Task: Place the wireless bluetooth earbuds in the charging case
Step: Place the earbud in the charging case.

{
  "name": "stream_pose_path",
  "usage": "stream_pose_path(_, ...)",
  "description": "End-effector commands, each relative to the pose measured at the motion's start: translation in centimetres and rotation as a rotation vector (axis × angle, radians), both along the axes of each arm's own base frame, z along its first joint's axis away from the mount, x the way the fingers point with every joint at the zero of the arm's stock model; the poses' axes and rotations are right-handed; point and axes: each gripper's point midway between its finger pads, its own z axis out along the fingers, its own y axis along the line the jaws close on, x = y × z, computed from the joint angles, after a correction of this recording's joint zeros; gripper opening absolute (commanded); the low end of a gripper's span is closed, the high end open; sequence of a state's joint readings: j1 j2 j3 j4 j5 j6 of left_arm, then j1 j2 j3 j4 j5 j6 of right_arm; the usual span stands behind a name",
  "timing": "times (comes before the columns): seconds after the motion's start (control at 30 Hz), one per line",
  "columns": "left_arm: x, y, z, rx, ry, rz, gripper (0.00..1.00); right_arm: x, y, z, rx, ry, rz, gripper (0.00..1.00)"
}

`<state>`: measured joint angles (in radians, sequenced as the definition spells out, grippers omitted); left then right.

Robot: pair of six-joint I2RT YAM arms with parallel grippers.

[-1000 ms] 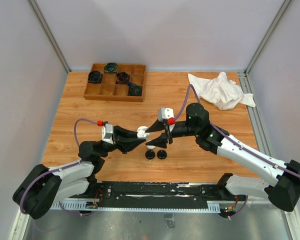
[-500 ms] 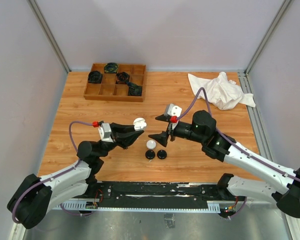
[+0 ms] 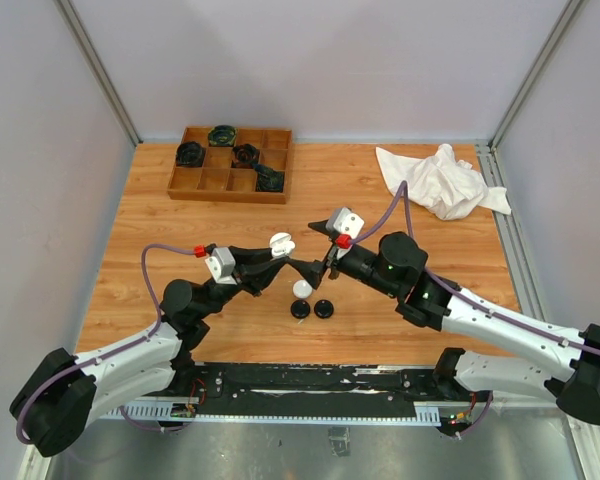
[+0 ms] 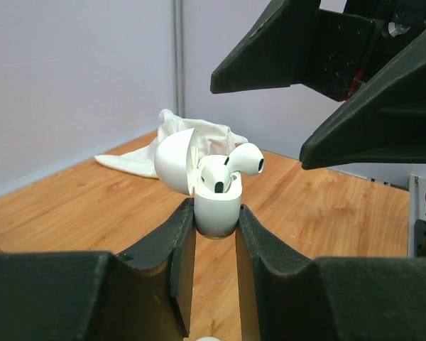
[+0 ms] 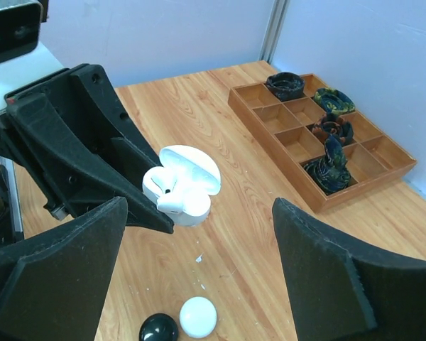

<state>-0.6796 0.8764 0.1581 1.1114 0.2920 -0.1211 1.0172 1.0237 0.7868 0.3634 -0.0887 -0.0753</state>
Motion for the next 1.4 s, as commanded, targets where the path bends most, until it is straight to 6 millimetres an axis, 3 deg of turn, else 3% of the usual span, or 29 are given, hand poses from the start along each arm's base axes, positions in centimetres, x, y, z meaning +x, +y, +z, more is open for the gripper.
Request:
stream_pose_path(0.0, 0.0, -0.1, 2.0, -0.021, -0.061, 0.011, 0.0, 0.3, 0.5, 1.0, 0.045, -0.005, -0.025, 0.84)
stream_pose_path(0.3, -1.0, -0.6, 2.2, -0.011, -0.08, -0.043, 0.0, 2.1, -0.4, 0.0, 0.019, 0.004, -0.138, 0.81)
stream_pose_path(0.67, -2.0, -0.8, 2.4, -0.009, -0.086, -0.092, 0.0, 2.3, -2.6, -1.5, -0.077, -0.021, -0.191, 0.77)
stream_pose_path(0.87, -2.6, -1.6, 1.6, 0.038, -0.075, -0.146, 0.0, 1.4, -2.6, -2.0, -0.136, -0.007, -0.106, 0.78)
stream_pose_path(1.13, -3.5, -3.0, -0.2, 0.126, -0.058, -0.254, 0.0, -1.9, -3.7, -1.1, -0.125, 0.111, 0.195, 0.82)
stream_pose_path(1.37, -4.6, -4.1, -0.2, 0.149, -0.077, -0.354, 0.0, -4.0, -2.4, -1.7, -0.157, 0.211, 0.399, 0.87)
